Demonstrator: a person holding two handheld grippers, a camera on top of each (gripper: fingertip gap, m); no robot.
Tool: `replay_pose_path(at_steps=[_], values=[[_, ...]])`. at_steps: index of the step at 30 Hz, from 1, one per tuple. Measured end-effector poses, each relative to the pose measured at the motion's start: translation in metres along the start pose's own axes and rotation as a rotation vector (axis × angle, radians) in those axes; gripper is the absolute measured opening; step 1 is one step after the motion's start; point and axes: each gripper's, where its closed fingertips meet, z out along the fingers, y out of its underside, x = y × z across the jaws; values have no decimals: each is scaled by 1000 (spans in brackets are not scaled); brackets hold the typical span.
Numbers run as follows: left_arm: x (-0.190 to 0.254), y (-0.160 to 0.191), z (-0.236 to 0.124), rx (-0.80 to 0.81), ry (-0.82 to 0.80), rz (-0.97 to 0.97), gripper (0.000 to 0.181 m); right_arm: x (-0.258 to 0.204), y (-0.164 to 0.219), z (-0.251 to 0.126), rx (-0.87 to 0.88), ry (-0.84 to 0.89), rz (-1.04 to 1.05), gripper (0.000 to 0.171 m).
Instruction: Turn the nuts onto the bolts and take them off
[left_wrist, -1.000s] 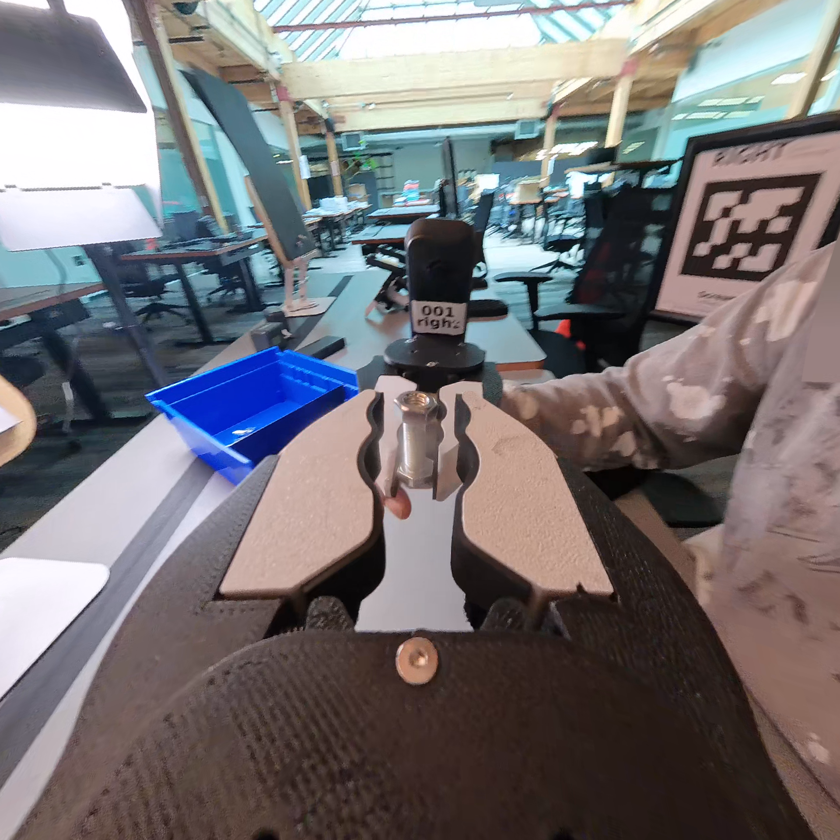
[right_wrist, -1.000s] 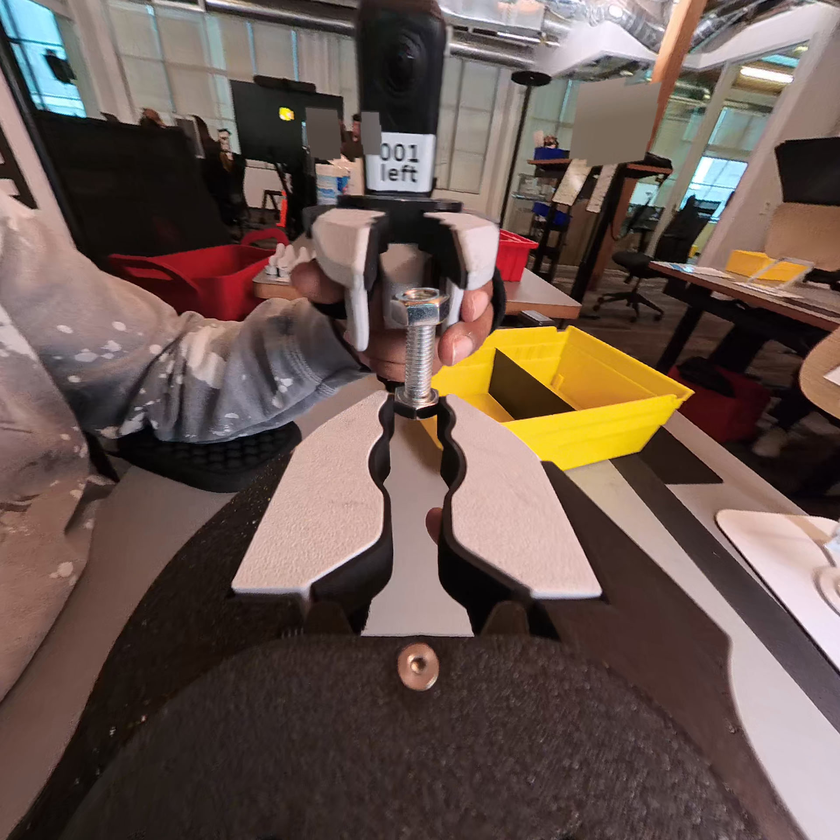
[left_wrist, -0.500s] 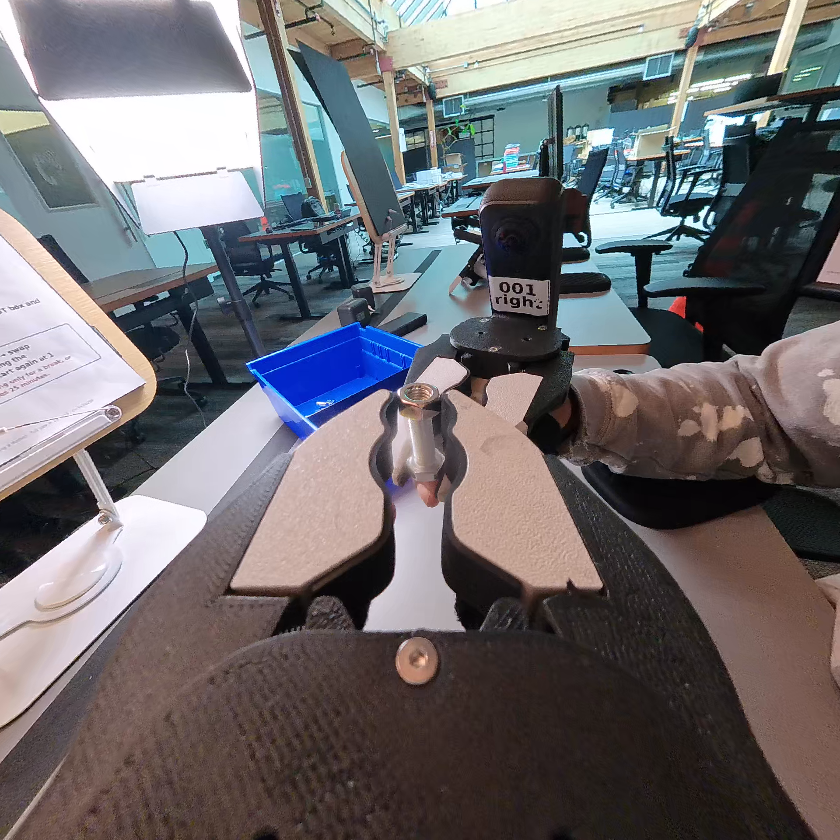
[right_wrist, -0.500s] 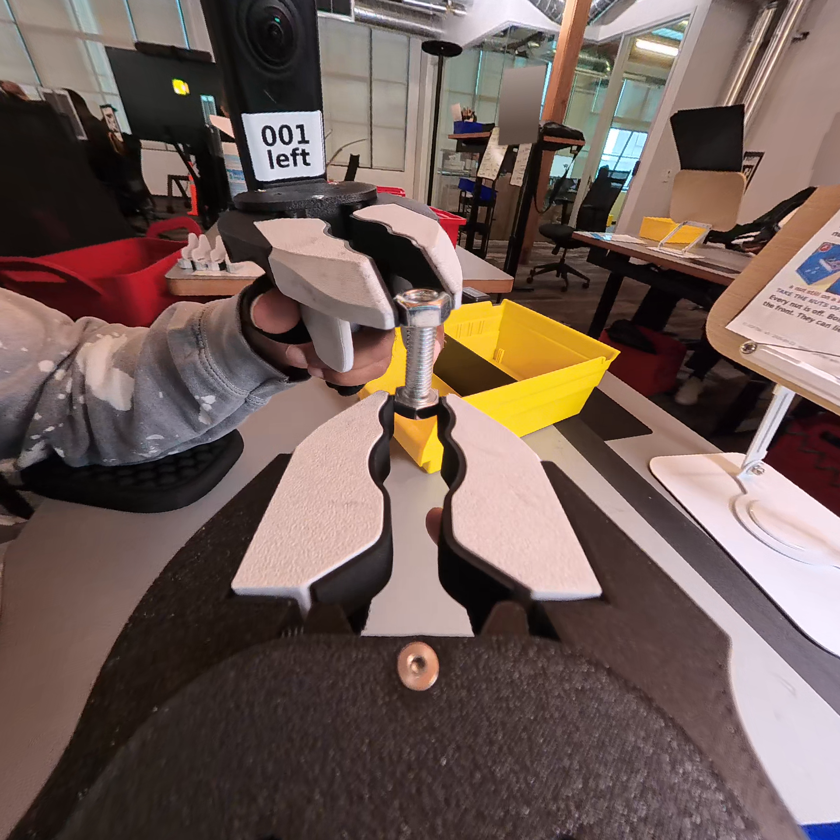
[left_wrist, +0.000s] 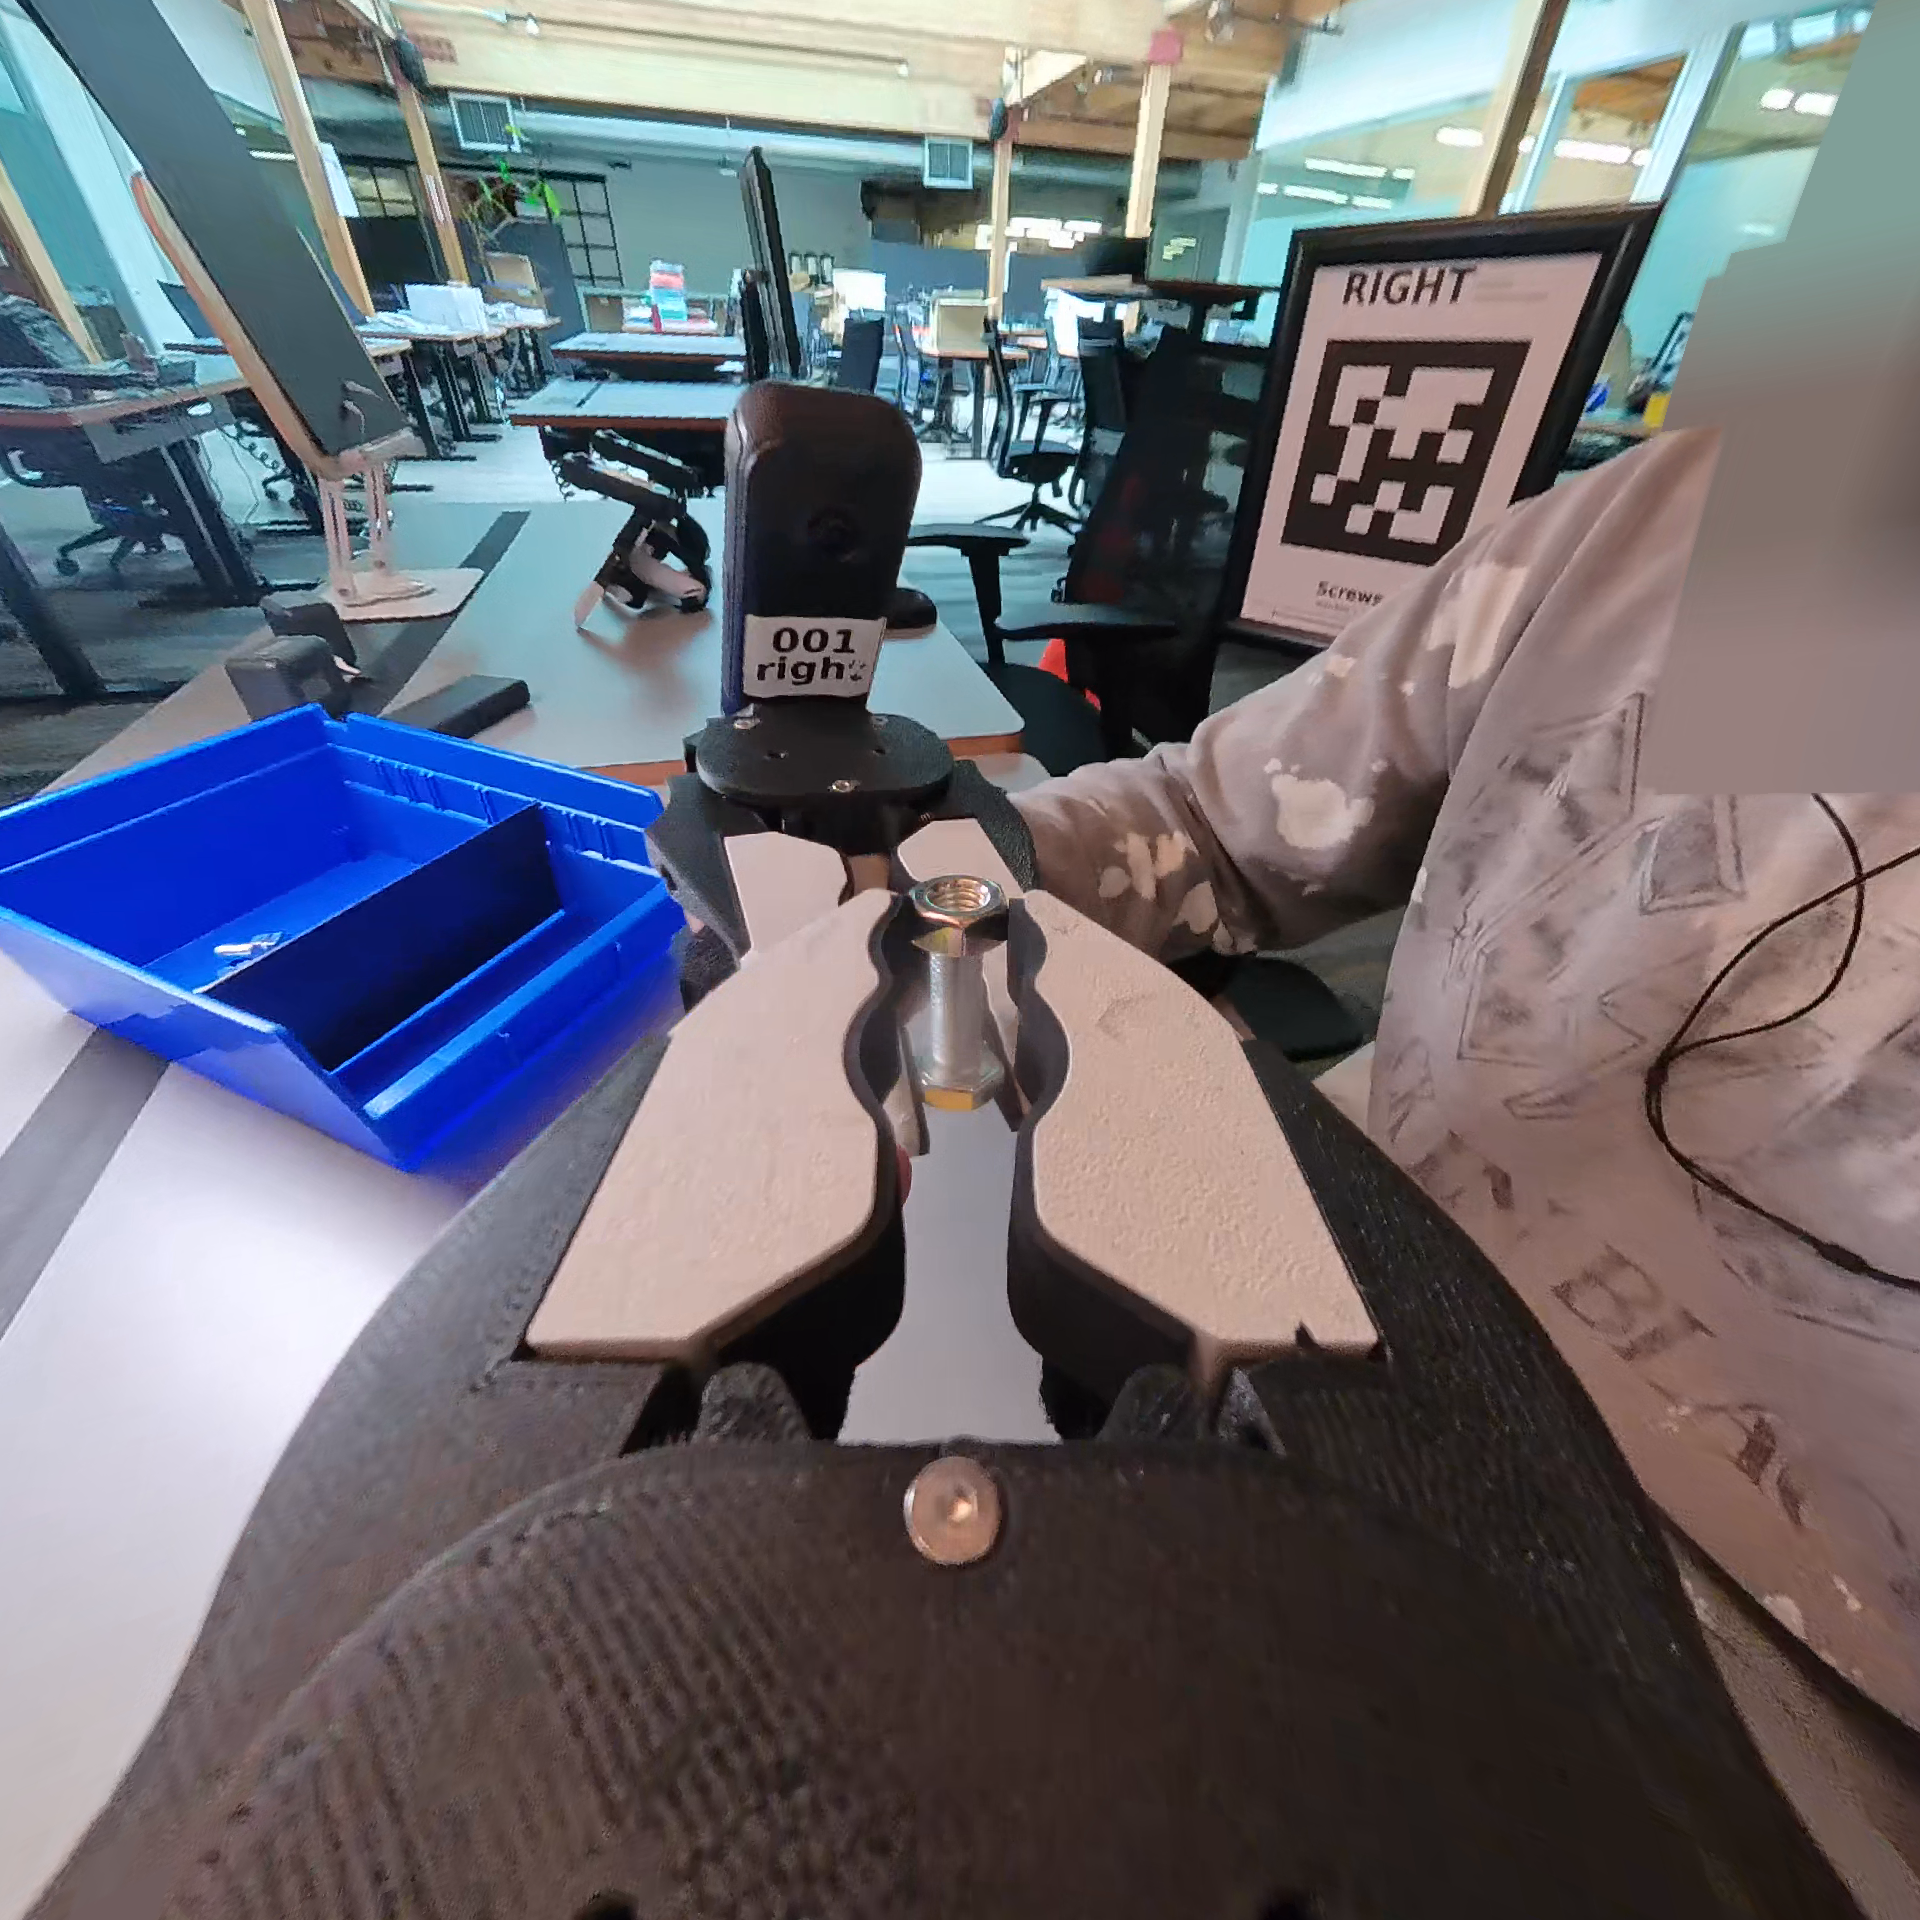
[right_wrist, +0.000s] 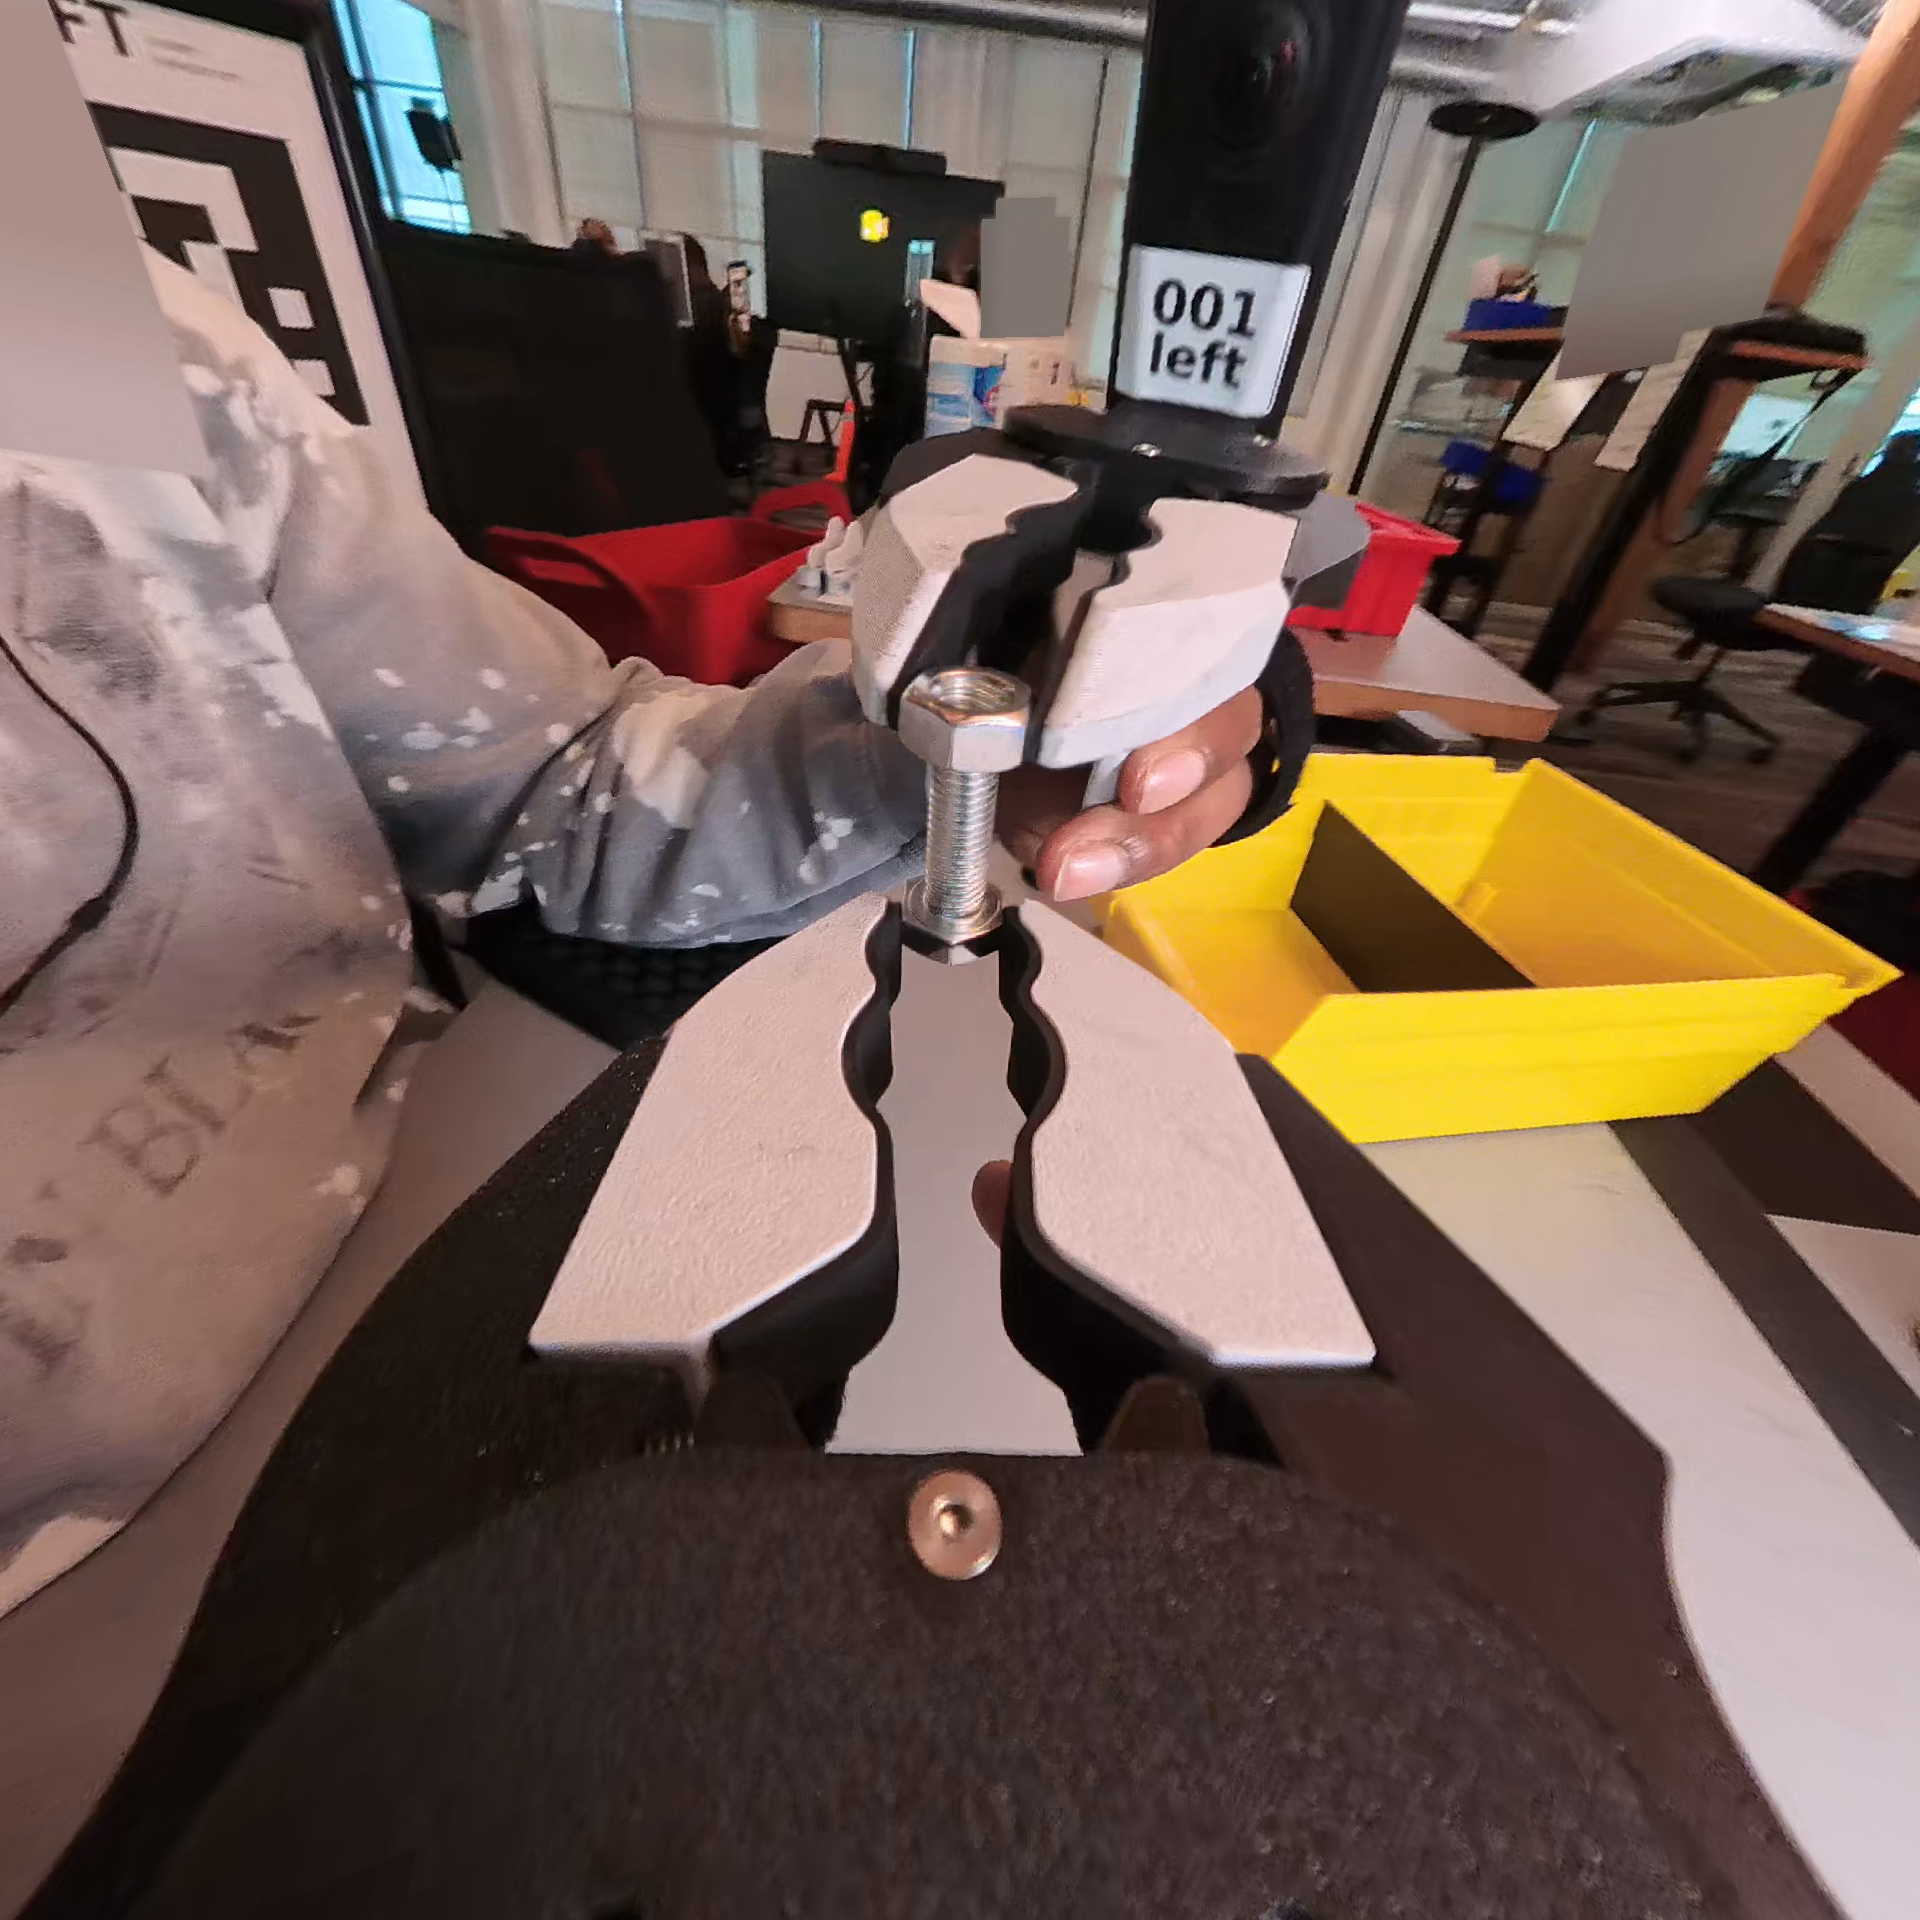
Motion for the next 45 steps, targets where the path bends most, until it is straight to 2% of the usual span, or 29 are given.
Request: replay_pose_path(at_steps=[10, 14, 22, 26, 33, 40, 45], values=[[-21, 10, -12, -102, -170, 63, 18, 23, 13, -1, -111, 149, 22, 18], [-12, 13, -12, -95, -91, 52, 18, 15, 14, 1, -103, 85, 37, 18], [30, 22, -8, -79, 208, 13, 18, -32, 15, 12, -62, -222, 98, 18], [35, 24, -7, -79, 251, 12, 18, -41, 18, 15, -75, -266, 103, 18], [9, 17, -13, -38, 95, 5, 31, -17, 19, 12, -83, -125, 78, 18], [-52, -5, -21, 120, -299, 10, 35, 50, 16, -9, -69, 299, 57, 18], [-62, -3, -17, 133, -363, 13, 35, 60, 15, -15, -76, 369, 70, 18]])
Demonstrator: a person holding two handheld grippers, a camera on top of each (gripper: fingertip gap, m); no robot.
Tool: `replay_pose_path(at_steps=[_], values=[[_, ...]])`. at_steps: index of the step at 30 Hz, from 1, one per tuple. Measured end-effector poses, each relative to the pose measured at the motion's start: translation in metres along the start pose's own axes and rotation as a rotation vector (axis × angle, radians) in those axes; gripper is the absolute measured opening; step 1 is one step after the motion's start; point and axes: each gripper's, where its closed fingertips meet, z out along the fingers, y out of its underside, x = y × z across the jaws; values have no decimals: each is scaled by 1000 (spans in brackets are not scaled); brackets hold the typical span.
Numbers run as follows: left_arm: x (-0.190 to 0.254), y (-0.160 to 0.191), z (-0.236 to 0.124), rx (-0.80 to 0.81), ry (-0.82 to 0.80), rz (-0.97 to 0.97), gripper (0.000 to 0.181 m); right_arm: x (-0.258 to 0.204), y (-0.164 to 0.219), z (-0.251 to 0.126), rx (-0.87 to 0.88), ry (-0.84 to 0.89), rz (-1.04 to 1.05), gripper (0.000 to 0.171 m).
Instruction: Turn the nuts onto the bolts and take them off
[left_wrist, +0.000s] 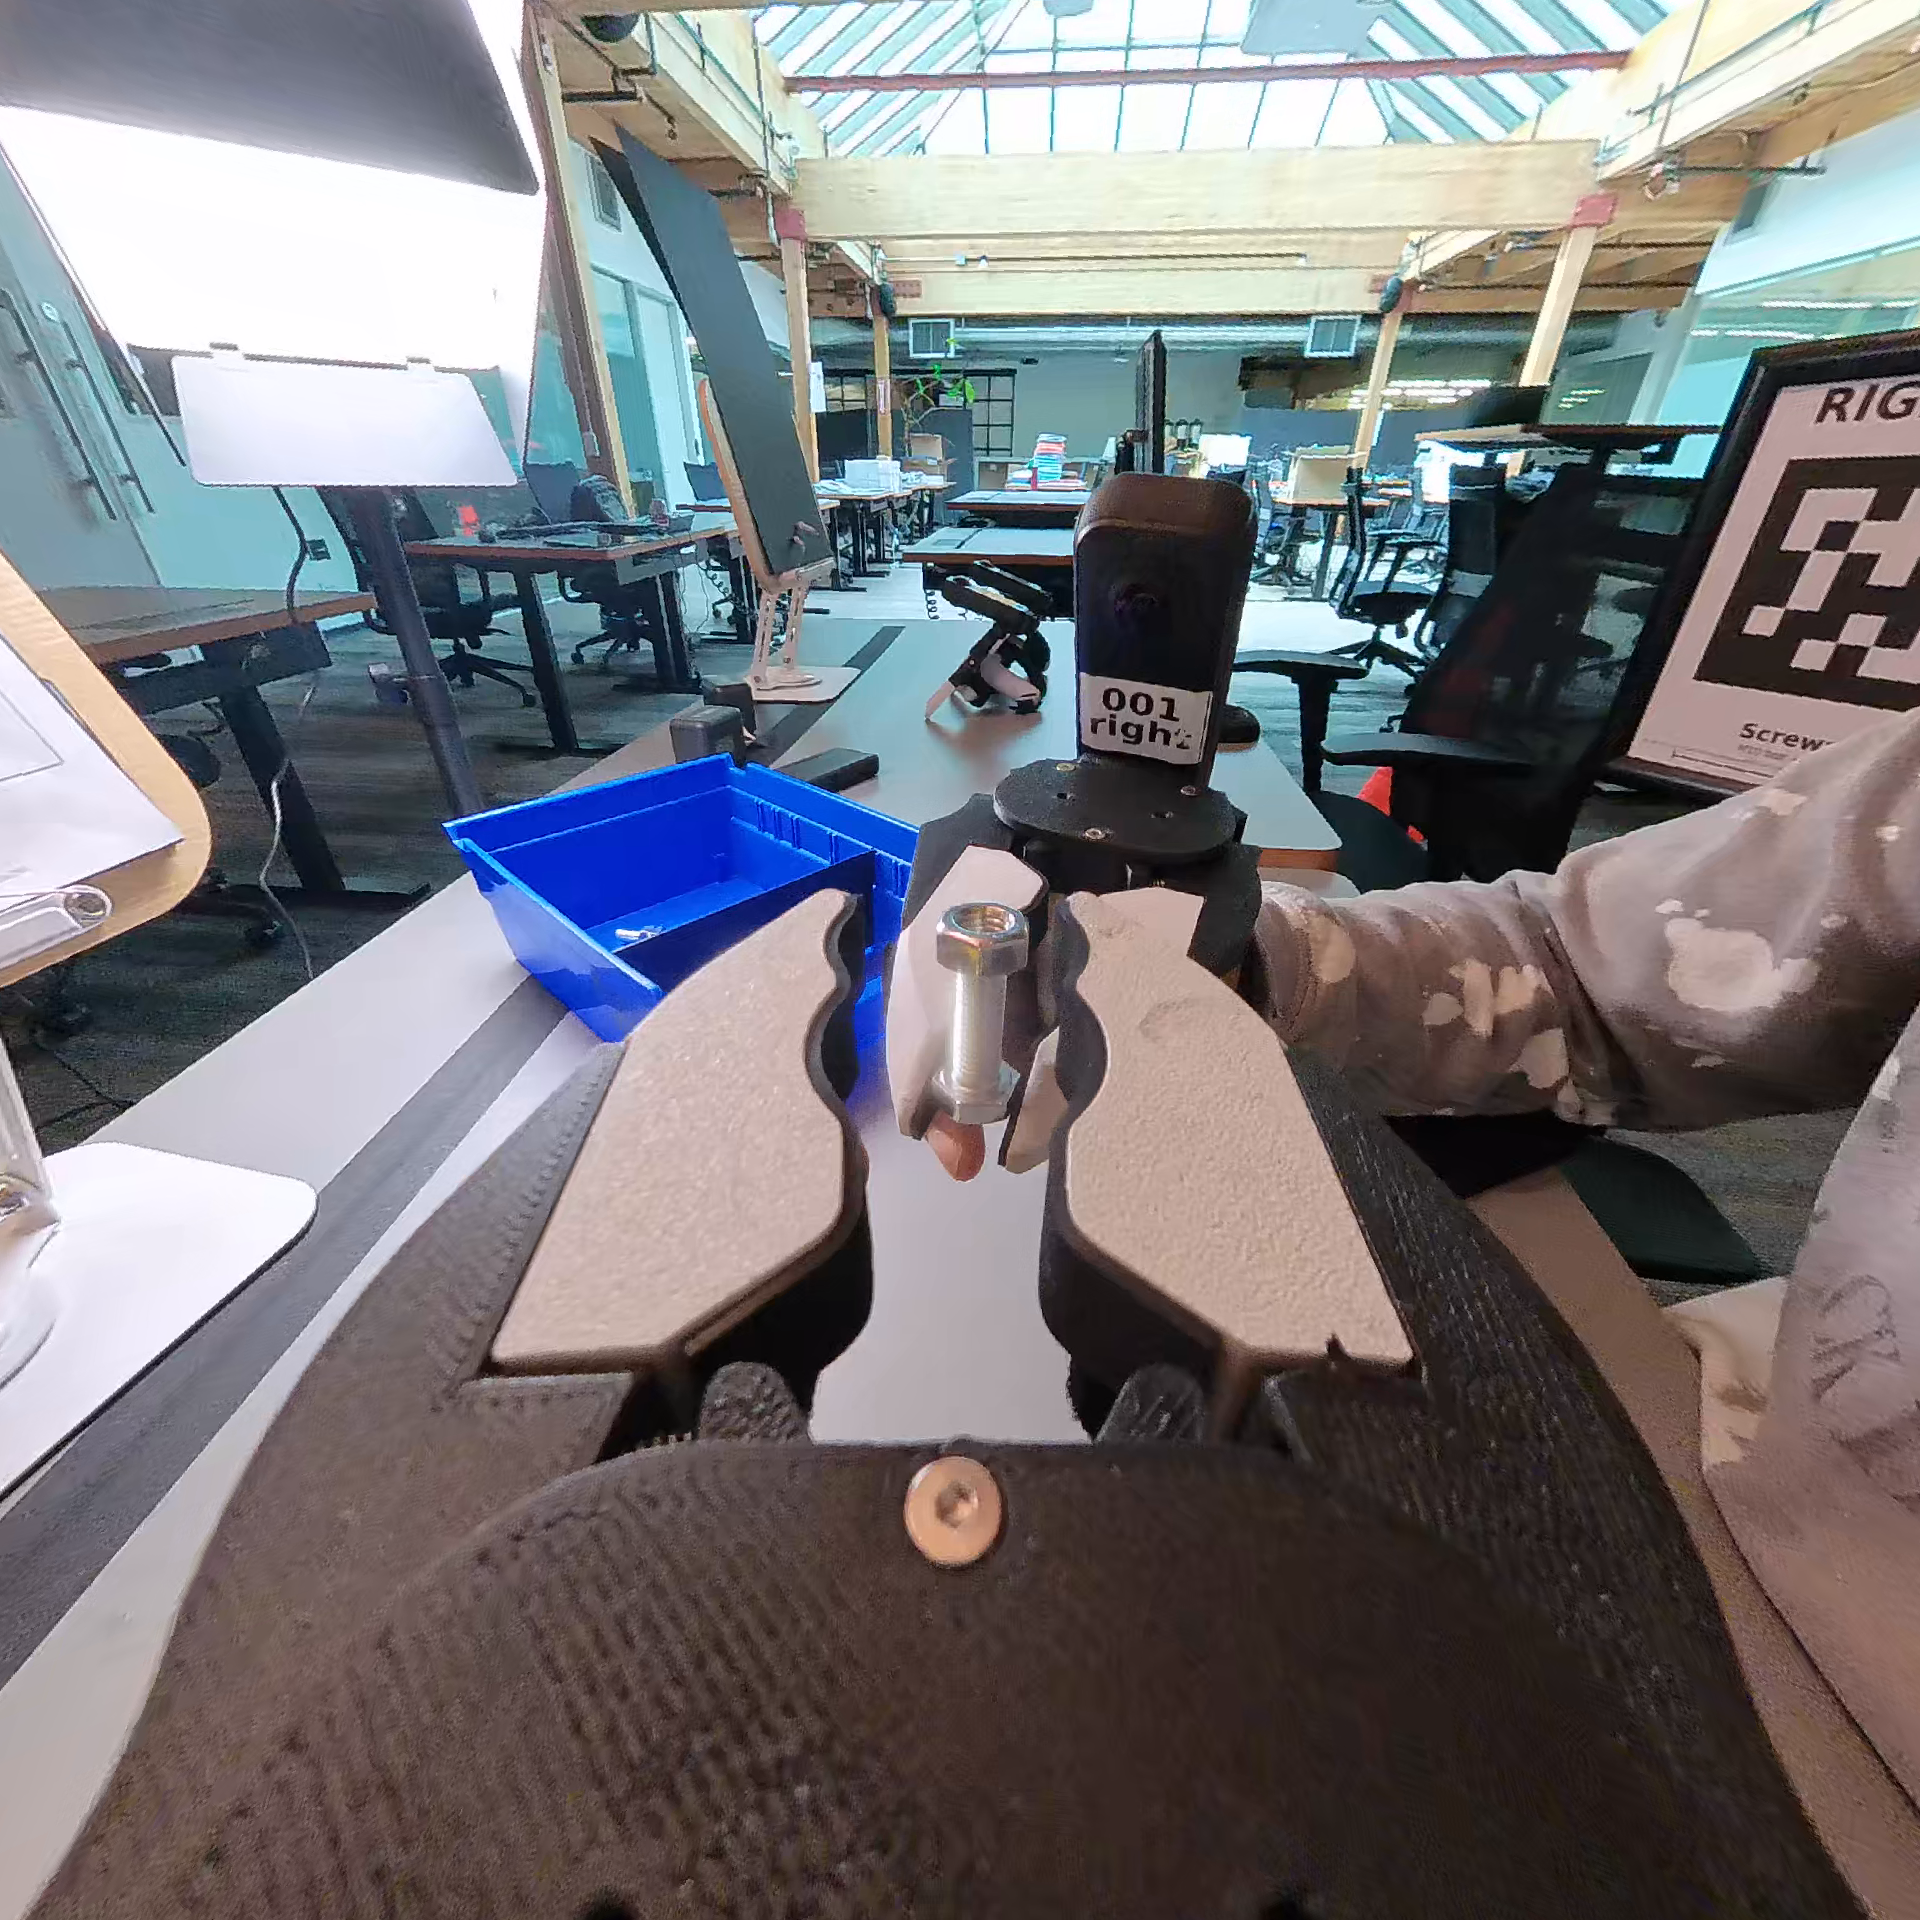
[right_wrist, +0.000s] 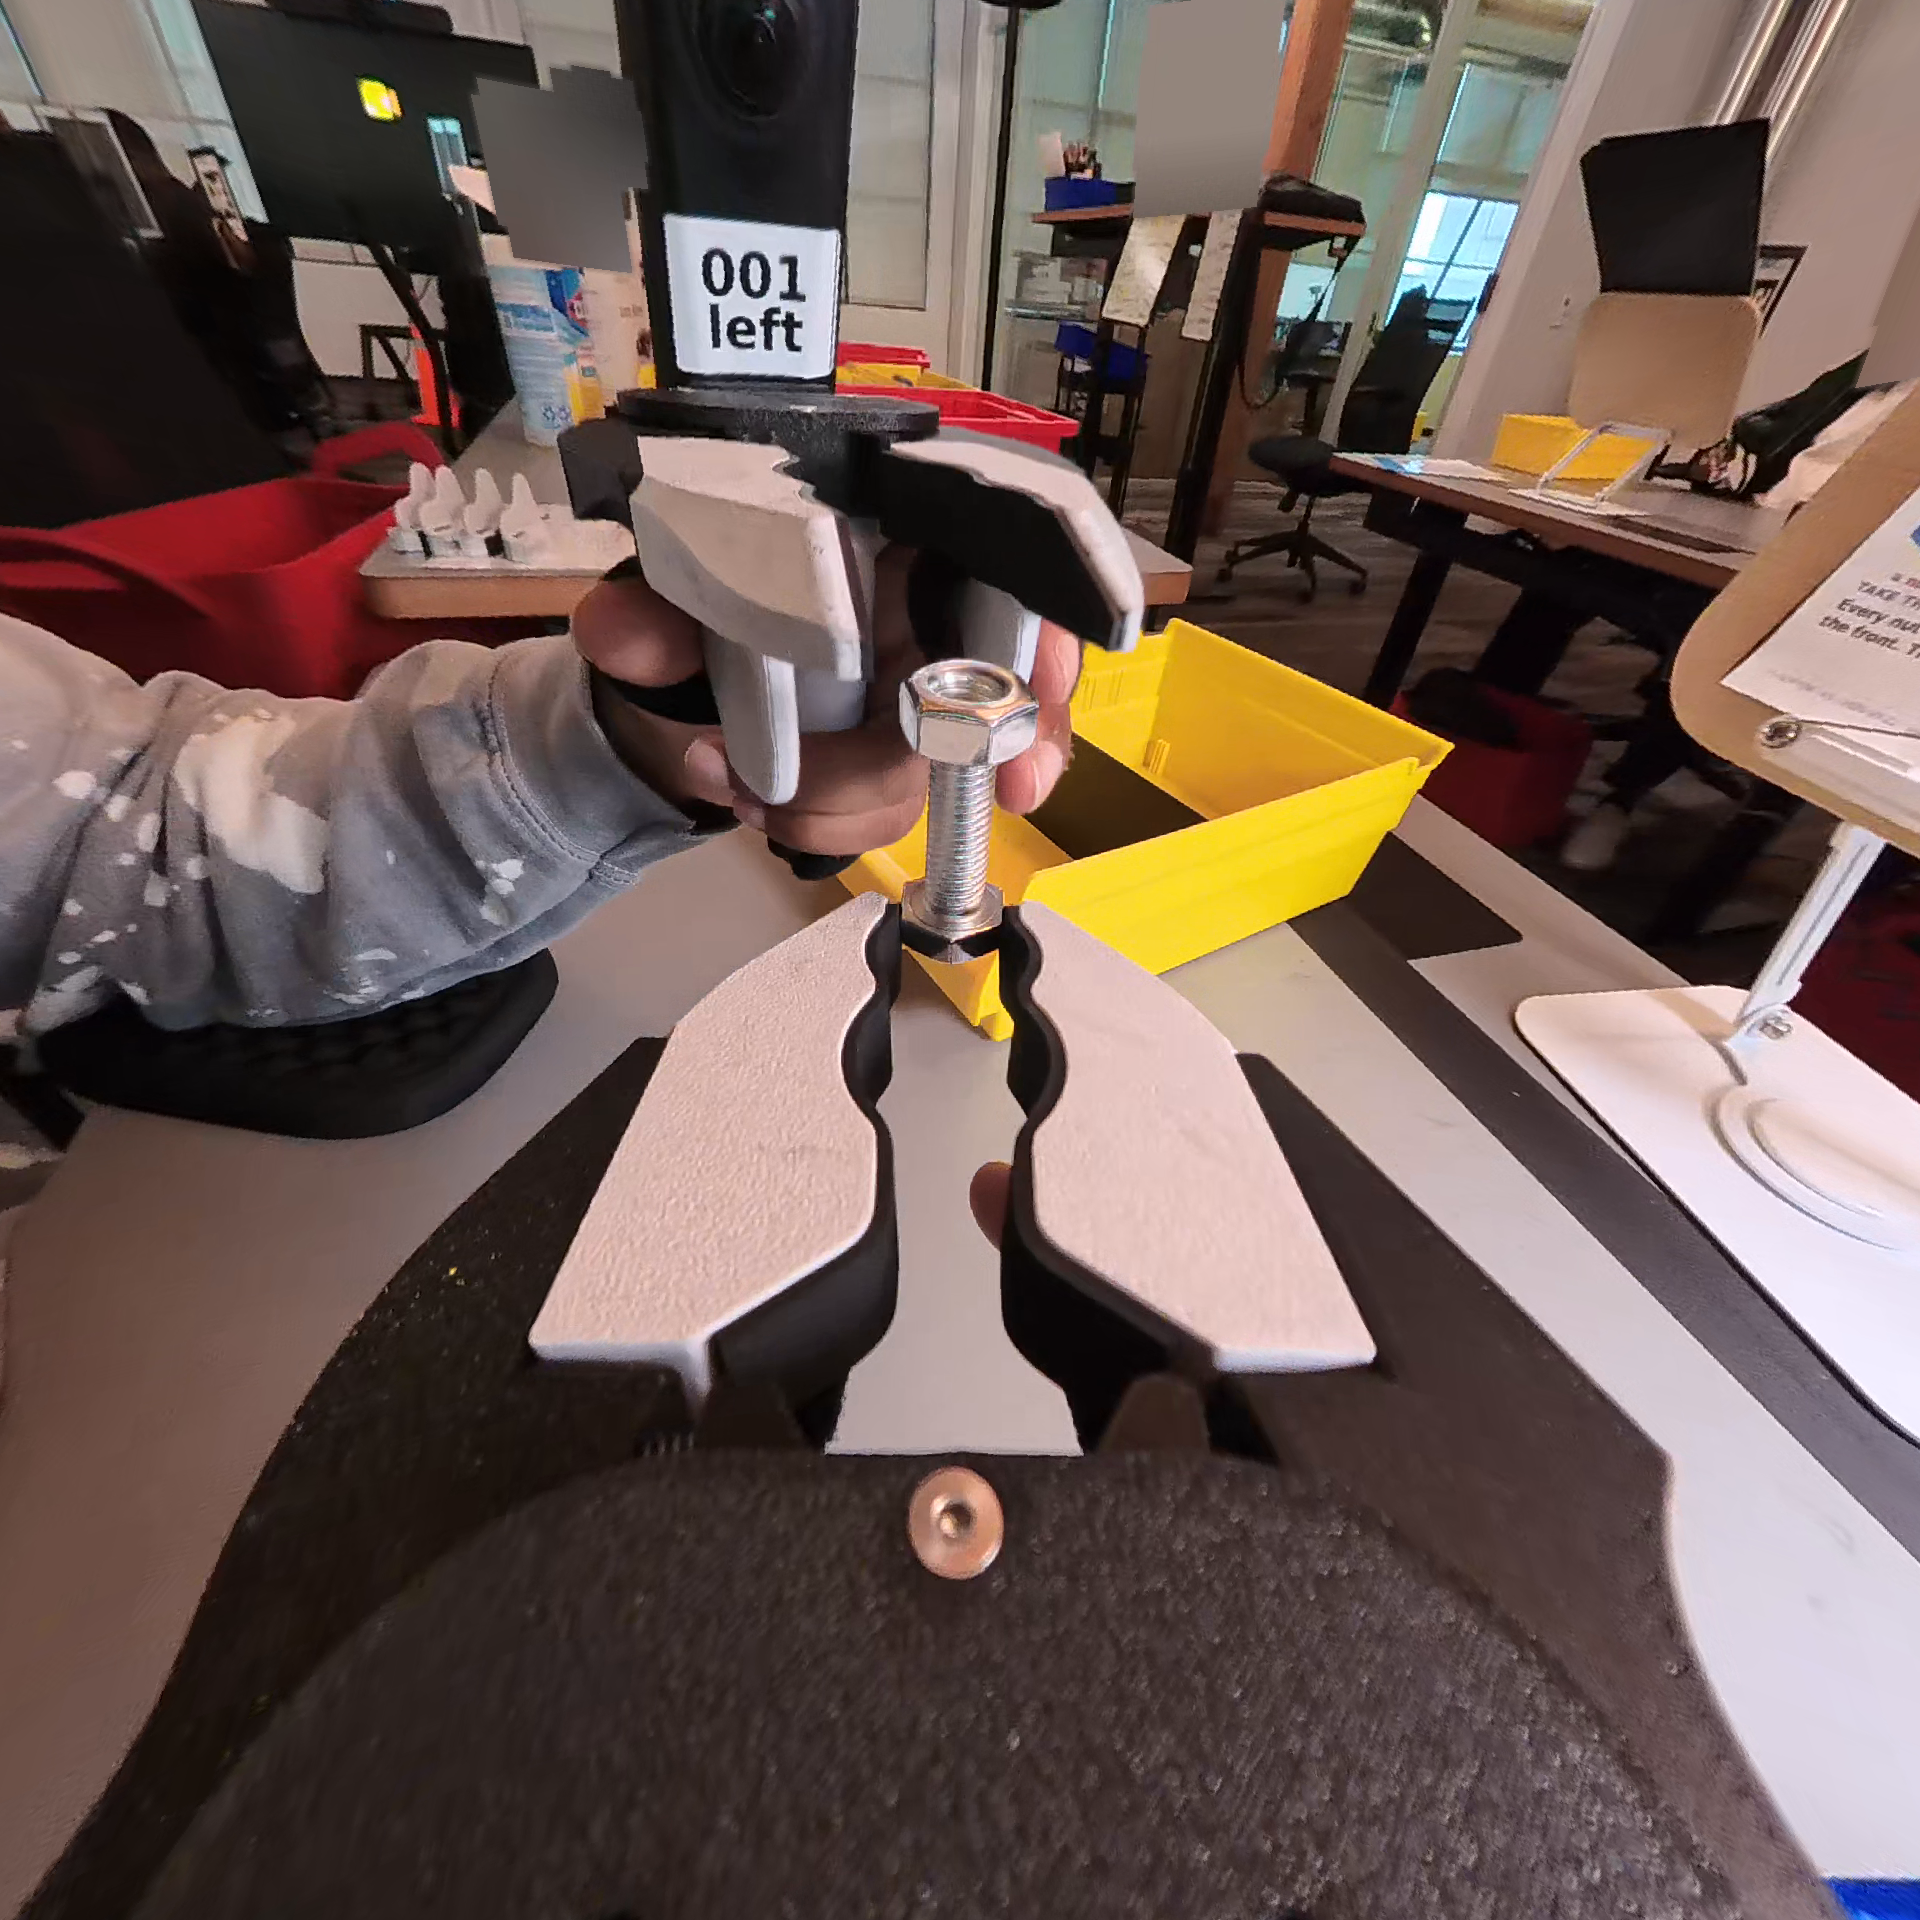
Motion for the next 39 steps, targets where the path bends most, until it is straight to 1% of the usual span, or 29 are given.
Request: replay_pose_path(at_steps=[3, 7, 11, 14, 16, 18, 20, 21, 22, 23, 26, 30, 31, 34, 35, 36, 37, 39], values=[[0, 3, 0, -10, 6, 4, 30, -3, -2, 0, 7, -14, 3, 18], [0, -2, -6, 20, 29, -9, 30, -7, -7, -2, 41, -44, 5, 18], [-10, -5, -14, 42, -3, -19, 27, -13, -15, -6, 77, -90, 6, 18], [-1, -8, -12, 64, 51, -38, 31, -9, -12, -4, 63, -63, 18, 18], [3, -6, -6, 56, 59, -37, 35, -5, -8, -3, 44, -41, 21, 18], [3, 0, -1, 29, 41, -23, 35, -6, -7, -2, 40, -41, 20, 18], [0, 0, -2, 40, 38, -30, 36, -7, -8, -2, 45, -48, 17, 18], [-4, -1, -5, 44, 27, -42, 33, -7, -10, -4, 53, -53, 19, 18], [-15, -1, -9, 41, -32, -32, 24, -9, -12, -6, 69, -74, 22, 18], [-21, 1, -12, 36, -69, -5, 24, -10, -15, -8, 80, -87, 29, 18], [-17, -3, -14, 59, -30, -36, 29, -6, -14, -8, 57, -62, 22, 18], [0, -3, -3, 55, 35, -35, 35, -3, -5, -4, 23, -51, 47, 18], [0, -1, 0, 42, 28, -27, 33, -5, -5, -3, 21, -57, 45, 18], [-6, 1, -4, 30, 15, -35, 38, -8, -7, -4, 34, -82, 45, 18], [-19, 3, -8, 11, -66, -26, 20, -9, -10, -6, 56, -97, 50, 18], [-32, 9, -13, -29, -151, 24, 20, -11, -14, -8, 84, -118, 63, 18], [-34, 13, -15, -46, -157, 49, 23, -11, -18, -10, 97, -123, 67, 18], [-24, 4, -14, 10, -83, -11, 28, -8, -17, -11, 84, -98, 54, 18]])
